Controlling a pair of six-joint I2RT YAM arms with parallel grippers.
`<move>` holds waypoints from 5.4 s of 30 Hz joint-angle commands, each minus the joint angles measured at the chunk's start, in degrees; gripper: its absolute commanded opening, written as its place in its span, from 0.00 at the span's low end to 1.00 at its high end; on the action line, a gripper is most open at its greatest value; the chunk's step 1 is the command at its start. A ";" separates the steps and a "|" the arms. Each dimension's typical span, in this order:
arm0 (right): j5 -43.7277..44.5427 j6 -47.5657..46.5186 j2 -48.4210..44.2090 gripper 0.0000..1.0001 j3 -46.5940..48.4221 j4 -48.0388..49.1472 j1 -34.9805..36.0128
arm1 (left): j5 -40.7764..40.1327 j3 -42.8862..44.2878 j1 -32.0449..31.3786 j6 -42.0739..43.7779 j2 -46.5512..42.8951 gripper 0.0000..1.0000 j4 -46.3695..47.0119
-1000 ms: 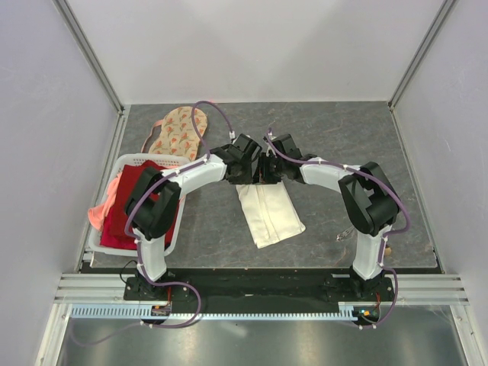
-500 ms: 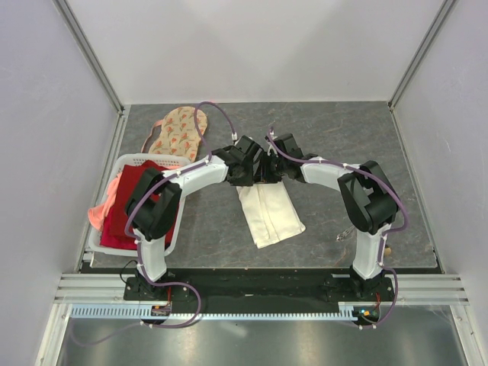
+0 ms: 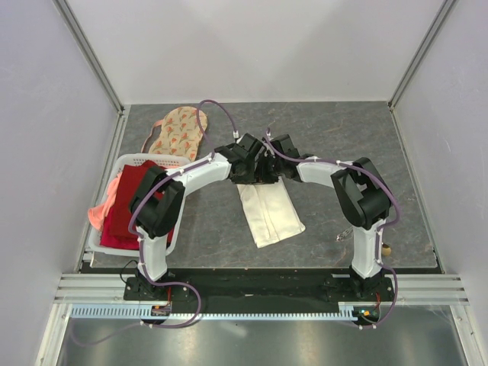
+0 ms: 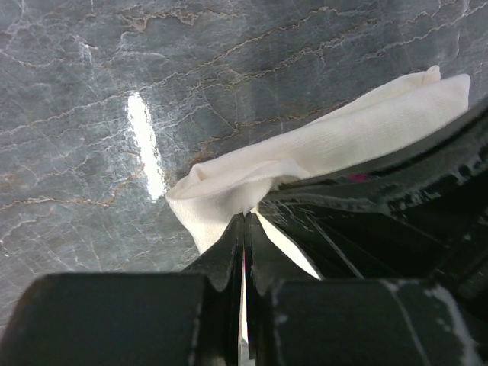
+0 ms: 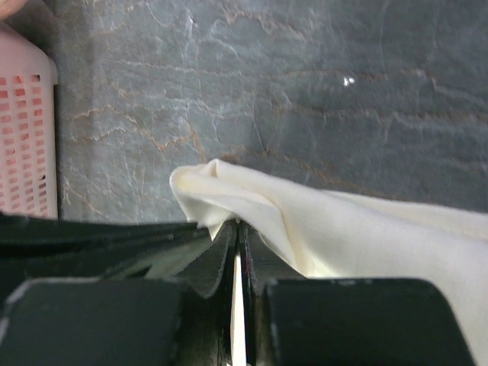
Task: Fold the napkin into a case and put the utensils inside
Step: Smooth out the 2/3-rectangle-folded napkin at the center of the board, then move the right arm to the center of the board with the 2/3-rectangle-folded napkin, then pick up the 2/3-rectangle-folded napkin at the center of the board.
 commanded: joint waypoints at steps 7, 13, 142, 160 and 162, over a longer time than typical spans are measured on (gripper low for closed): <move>0.77 -2.36 -2.37 0.31 2.19 -2.98 -0.47 | 2.26 3.32 0.42 -5.04 4.67 0.02 1.75; -0.72 -2.81 -15.56 0.45 -7.54 -7.58 -0.29 | 3.57 3.24 0.42 -3.02 3.97 0.02 2.64; -4.24 17.83 -47.56 0.46 -50.02 4.98 -3.11 | -5.29 -22.16 -27.70 5.33 -22.05 0.64 19.51; 8.24 6.69 -57.06 0.76 -42.90 -20.33 -17.08 | -11.72 -11.98 -33.24 4.28 -7.56 0.67 13.80; 7.98 6.08 -57.06 0.76 -42.81 -20.32 -17.25 | -11.63 -10.66 -33.51 3.84 -5.19 0.66 12.84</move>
